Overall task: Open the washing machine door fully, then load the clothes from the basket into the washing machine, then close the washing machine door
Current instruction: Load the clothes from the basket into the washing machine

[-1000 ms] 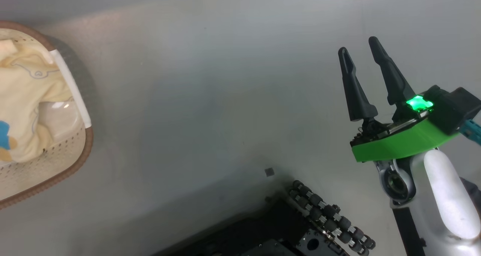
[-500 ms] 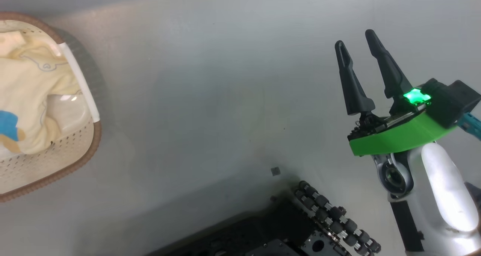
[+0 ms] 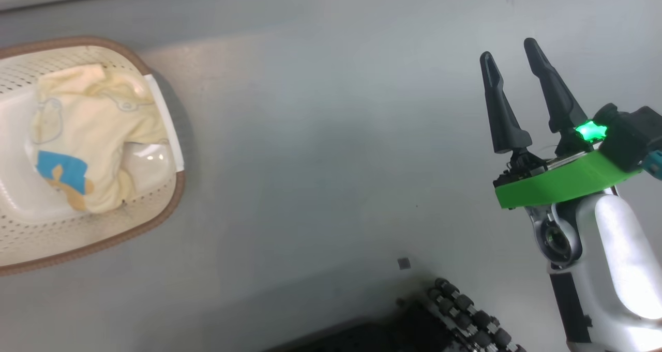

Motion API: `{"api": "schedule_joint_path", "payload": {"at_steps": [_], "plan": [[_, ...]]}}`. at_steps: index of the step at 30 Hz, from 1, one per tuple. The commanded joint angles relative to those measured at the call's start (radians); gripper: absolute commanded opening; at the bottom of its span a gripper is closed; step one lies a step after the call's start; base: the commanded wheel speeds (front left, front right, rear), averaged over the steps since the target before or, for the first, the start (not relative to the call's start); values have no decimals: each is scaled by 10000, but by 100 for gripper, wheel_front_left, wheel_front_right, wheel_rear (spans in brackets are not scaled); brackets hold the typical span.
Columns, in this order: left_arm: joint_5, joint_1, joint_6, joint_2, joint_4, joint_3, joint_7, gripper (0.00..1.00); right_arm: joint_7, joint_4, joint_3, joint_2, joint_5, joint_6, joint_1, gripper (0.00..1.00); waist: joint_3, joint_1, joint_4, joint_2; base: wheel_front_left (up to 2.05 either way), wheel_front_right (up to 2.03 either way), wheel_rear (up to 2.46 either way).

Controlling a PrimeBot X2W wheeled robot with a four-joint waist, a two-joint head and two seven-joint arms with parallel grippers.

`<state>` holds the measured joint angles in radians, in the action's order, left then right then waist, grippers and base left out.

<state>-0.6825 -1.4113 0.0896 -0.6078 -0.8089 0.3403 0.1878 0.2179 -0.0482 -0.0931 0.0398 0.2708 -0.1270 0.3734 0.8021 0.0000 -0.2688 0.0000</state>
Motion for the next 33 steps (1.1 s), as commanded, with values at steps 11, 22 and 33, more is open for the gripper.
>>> {"api": "schedule_joint_path", "payload": {"at_steps": [11, 22, 33], "plan": [[-171, 2546, 282, 404, 664, -537, 714, 100, -588, 567, 477, 104, -454, -37, -925, 100, -1977, 0, 954, 0, 0, 0, 0], [1104, 7073, 817, 1774, 4156, -2123, 737, 100, -1279, 1065, 1111, 104, -805, -37, -1777, 100, -3796, 0, 1469, 0, 0, 0, 0], [2640, 11189, 918, 2768, 6638, -2422, 738, 100, -1996, 1582, 1491, 104, -1201, -37, -2679, 100, -5430, 0, 1677, 0, 0, 0, 0]]}}
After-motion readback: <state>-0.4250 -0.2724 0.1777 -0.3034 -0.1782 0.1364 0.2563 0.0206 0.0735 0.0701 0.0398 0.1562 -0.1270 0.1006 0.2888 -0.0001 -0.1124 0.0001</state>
